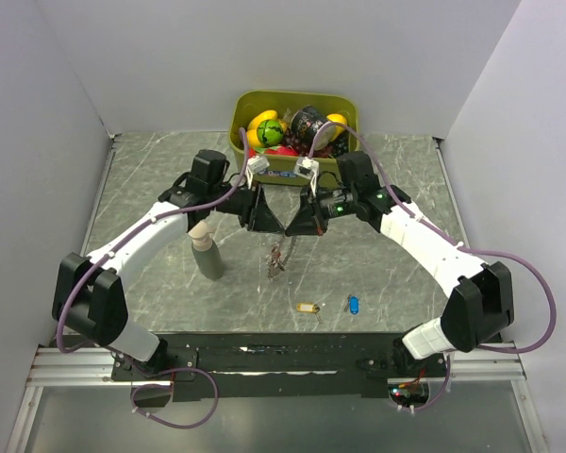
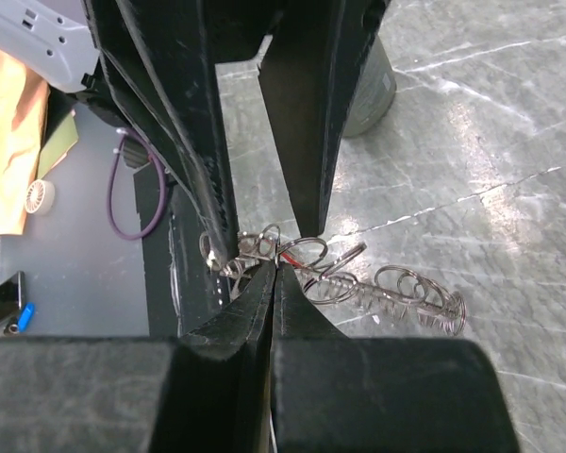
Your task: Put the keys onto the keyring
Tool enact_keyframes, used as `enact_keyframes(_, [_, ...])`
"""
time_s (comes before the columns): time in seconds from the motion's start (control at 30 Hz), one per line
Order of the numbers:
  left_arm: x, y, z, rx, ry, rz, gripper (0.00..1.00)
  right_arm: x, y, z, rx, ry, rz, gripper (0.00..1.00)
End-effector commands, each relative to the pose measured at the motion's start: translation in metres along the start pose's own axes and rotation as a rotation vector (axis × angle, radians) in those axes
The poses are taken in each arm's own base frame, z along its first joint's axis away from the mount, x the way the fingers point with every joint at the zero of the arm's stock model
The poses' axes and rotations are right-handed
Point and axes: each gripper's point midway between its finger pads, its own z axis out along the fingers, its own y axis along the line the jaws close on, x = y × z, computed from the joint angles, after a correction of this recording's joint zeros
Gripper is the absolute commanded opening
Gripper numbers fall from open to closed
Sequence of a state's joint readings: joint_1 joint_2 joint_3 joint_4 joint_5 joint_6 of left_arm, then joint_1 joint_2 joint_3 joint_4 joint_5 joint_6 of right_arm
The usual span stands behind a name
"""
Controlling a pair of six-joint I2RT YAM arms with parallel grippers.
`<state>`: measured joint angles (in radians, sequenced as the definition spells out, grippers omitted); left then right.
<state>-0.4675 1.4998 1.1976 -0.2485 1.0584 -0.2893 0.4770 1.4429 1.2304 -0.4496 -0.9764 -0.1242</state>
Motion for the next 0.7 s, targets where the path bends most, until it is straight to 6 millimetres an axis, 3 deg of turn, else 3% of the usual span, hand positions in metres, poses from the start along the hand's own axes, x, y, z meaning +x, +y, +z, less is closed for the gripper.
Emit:
enact_keyframes(0.0, [-0.004,-0.006,0.005,0.040,0.002,0.059,0.38,-0.037,0.021,-0.015,-0.028,-0.095,-0.112,0.00])
enact_keyframes(0.17, [-0.001,-0.009,0.007,0.065,0.013,0.067,0.29,-0.038,0.020,-0.018,-0.028,-0.108,-0.108,0.00])
enact_keyframes(0.27, [0.001,-0.010,0.008,0.075,0.018,0.070,0.17,-0.041,0.021,-0.020,-0.032,-0.126,-0.114,0.00])
enact_keyframes(0.3, [0.001,-0.011,0.008,0.076,0.018,0.071,0.01,-0.041,0.022,-0.020,-0.034,-0.129,-0.112,0.00])
enact_keyframes(0.43, [-0.001,-0.010,0.008,0.063,0.012,0.074,0.01,-0.042,0.020,-0.021,-0.023,-0.132,-0.102,0.01])
enact_keyframes(0.53, [-0.006,-0.012,0.008,0.056,-0.013,0.088,0.01,-0.048,0.016,-0.025,0.015,-0.153,-0.086,0.19])
enact_keyframes(0.57, [-0.008,-0.014,0.007,0.055,-0.027,0.100,0.01,-0.053,0.013,-0.027,0.035,-0.174,-0.093,0.38])
enact_keyframes(0.63, [-0.012,-0.015,0.006,0.048,-0.061,0.106,0.01,-0.058,0.010,-0.035,0.065,-0.213,-0.049,0.52])
enact_keyframes(0.67, [-0.015,-0.019,0.005,0.046,-0.076,0.119,0.01,-0.061,0.008,-0.039,0.084,-0.236,-0.040,0.65])
